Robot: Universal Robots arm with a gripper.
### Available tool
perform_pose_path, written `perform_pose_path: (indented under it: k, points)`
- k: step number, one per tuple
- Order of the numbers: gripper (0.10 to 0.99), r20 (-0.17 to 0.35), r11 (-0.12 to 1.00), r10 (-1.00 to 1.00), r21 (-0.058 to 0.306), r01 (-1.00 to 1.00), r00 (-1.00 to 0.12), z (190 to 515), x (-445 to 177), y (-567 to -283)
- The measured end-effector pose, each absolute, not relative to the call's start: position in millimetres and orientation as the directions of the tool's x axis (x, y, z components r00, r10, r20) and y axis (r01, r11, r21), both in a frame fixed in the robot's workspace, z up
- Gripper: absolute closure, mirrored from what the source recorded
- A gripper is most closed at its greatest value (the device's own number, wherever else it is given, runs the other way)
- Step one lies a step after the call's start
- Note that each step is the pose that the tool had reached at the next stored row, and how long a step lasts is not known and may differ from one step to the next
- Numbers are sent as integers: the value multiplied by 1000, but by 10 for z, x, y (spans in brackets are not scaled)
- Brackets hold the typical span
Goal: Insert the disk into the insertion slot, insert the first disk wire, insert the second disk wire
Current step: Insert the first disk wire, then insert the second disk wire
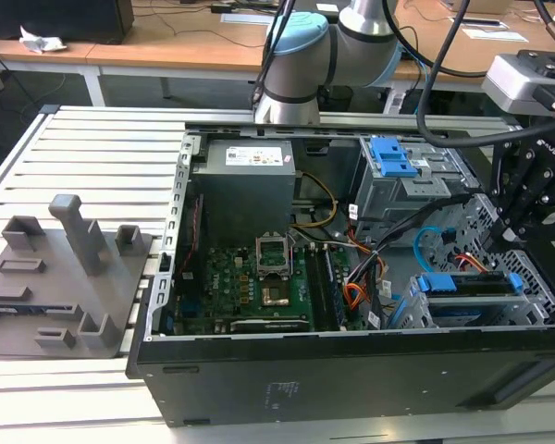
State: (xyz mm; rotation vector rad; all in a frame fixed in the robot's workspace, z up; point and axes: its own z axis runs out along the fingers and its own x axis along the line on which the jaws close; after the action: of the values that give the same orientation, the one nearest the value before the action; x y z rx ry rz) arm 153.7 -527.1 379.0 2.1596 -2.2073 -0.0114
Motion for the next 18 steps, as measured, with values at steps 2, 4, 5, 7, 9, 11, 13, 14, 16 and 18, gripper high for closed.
perform_pose_path:
  k: [2,4,5,7,9,11,13,14,16,18]
  points:
    - [980,33,23,-999,43,-999,-21,3790,1536,-5271]
    - [980,33,23,-999,43,-999,-21,3790,1536,-5271]
    - [980,33,23,-999,43,-999,-21,3790,1535,-5271]
    - [980,33,23,-999,43,-999,-21,3790,1535,-5271]
    - [973,33,23,-999,43,-999,-21,3790,1535,-5271]
    - [851,33,23,-999,43,-999,-21,3790,1534,-5271]
    - [784,33,23,-999,43,-999,-21,3790,1534,-5271]
    - [784,33,23,-999,43,-999,-21,3790,1534,-5271]
    - [784,33,23,-999,43,-999,-21,3790,1533,-5222]
    - [784,33,22,-999,43,-999,-21,3789,1534,-5156]
